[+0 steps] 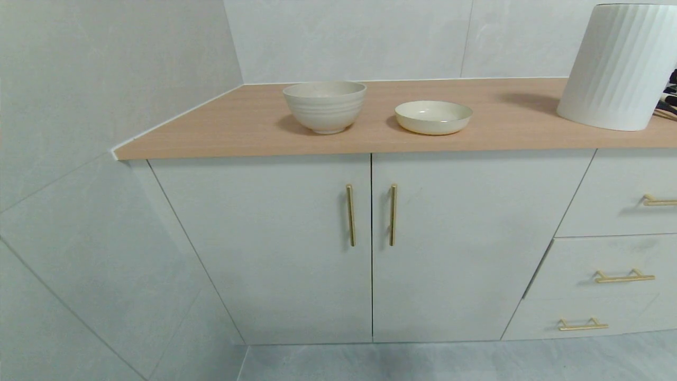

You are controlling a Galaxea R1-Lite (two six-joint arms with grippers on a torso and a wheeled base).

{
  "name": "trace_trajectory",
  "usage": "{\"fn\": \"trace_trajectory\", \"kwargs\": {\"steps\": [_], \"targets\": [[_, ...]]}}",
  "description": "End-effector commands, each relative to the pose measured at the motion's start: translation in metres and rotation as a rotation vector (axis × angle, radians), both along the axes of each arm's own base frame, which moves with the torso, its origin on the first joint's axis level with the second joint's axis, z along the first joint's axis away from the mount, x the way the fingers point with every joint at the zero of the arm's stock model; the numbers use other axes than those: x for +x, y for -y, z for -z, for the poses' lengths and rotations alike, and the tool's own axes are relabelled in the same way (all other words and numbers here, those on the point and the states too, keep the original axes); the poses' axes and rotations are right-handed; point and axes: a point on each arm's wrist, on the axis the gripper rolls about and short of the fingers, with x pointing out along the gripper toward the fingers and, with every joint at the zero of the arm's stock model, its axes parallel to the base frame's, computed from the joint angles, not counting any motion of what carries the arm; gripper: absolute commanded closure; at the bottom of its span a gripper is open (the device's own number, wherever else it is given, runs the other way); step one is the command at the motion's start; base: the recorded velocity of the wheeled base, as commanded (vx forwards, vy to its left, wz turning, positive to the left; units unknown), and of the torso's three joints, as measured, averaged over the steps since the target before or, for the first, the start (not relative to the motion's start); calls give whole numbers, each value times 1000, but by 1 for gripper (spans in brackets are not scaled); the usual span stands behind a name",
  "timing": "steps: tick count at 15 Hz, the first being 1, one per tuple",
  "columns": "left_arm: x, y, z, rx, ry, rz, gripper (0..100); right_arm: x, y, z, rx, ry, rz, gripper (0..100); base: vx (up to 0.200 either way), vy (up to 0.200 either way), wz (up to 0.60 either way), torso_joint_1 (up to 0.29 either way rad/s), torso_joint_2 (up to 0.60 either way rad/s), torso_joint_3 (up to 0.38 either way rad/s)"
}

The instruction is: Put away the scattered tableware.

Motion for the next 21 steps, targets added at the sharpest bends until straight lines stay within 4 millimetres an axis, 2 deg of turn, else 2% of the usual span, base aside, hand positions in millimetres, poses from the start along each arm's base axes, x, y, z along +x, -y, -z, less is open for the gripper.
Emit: {"fn": "trace_trajectory", "kwargs": {"steps": [1, 3, 4, 6, 9, 12, 14, 16, 20, 21], "targets": [[0, 0, 0, 0, 0, -1, 0, 111, -38, -16, -27, -356, -330, 0, 0, 0, 0, 0, 0, 0], [0, 0, 0, 0, 0, -1, 0, 161, -67, -10, -75, -343, -320, 0, 0, 0, 0, 0, 0, 0], [0, 0, 0, 0, 0, -1, 0, 174, -73, -9, -77, -327, -311, 0, 0, 0, 0, 0, 0, 0], [0, 0, 0, 0, 0, -1, 0, 220, -100, -10, -70, -301, -337, 0, 0, 0, 0, 0, 0, 0], [0, 0, 0, 0, 0, -1, 0, 252, -132, -14, -24, -339, -372, 0, 0, 0, 0, 0, 0, 0], [0, 0, 0, 0, 0, -1, 0, 276, -155, -20, -27, -304, -373, 0, 0, 0, 0, 0, 0, 0], [0, 0, 0, 0, 0, -1, 0, 284, -163, -18, -37, -293, -343, 0, 0, 0, 0, 0, 0, 0], [0, 0, 0, 0, 0, -1, 0, 299, -172, -4, -53, -313, -292, 0, 0, 0, 0, 0, 0, 0], [0, 0, 0, 0, 0, -1, 0, 300, -185, 4, -42, -308, -314, 0, 0, 0, 0, 0, 0, 0], [0, 0, 0, 0, 0, -1, 0, 306, -195, 10, -11, -236, -328, 0, 0, 0, 0, 0, 0, 0]]}}
